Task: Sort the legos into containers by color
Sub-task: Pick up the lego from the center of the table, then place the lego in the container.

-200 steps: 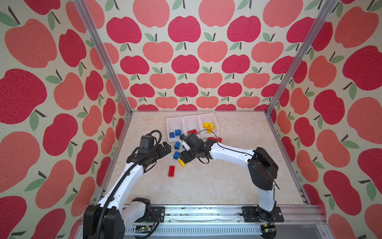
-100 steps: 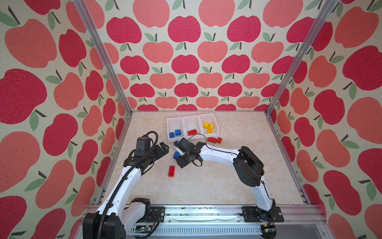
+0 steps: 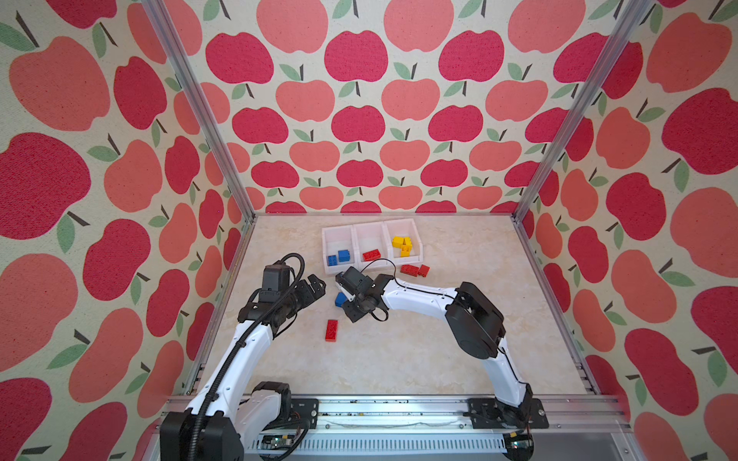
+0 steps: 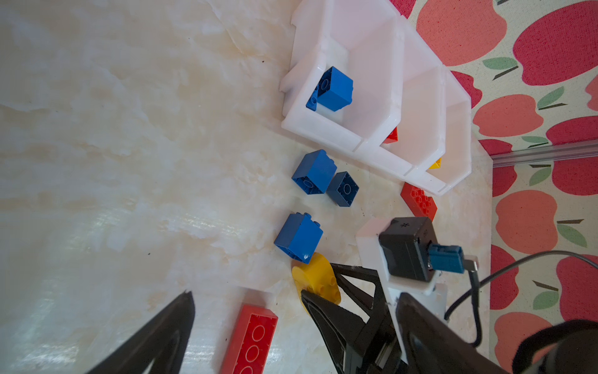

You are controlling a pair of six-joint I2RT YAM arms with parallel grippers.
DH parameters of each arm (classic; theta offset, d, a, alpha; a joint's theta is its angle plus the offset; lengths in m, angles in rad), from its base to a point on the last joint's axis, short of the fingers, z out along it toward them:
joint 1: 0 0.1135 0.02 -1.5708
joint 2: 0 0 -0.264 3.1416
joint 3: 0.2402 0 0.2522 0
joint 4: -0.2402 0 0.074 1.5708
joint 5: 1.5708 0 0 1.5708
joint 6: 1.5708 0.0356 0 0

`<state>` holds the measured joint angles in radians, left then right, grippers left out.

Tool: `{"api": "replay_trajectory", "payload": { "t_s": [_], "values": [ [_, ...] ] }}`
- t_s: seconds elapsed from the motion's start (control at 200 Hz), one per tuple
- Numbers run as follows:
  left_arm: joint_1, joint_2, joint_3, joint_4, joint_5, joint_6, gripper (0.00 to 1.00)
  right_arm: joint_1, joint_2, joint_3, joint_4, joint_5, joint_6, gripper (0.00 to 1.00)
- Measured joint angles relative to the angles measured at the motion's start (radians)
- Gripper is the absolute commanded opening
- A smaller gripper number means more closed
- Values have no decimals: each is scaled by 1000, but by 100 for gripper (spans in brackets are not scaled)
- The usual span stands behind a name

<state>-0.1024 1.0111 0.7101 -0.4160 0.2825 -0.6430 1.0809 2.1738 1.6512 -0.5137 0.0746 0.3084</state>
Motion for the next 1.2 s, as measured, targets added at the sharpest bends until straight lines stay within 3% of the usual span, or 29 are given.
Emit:
{"api": "replay_trajectory", "payload": {
  "t_s": [0.25, 0.48, 0.69, 0.93, 1.196],
  "values": [
    [0, -3, -5, 0, 1, -4, 99, 5, 2, 0, -5, 16, 6, 31],
    [0, -3, -5, 0, 4, -4, 99, 5, -27, -17, -6, 37, 8, 30],
    [0, -3, -5, 0, 7, -4, 99, -16, -153, -73, -12, 57, 18, 30],
    [-2, 2, -5, 1, 7, -4, 99, -148, -312, -128, -12, 91, 18, 30],
    [-23, 21, -5, 2, 6, -8, 99, -329, -339, -132, -11, 112, -6, 30]
  ]
}}
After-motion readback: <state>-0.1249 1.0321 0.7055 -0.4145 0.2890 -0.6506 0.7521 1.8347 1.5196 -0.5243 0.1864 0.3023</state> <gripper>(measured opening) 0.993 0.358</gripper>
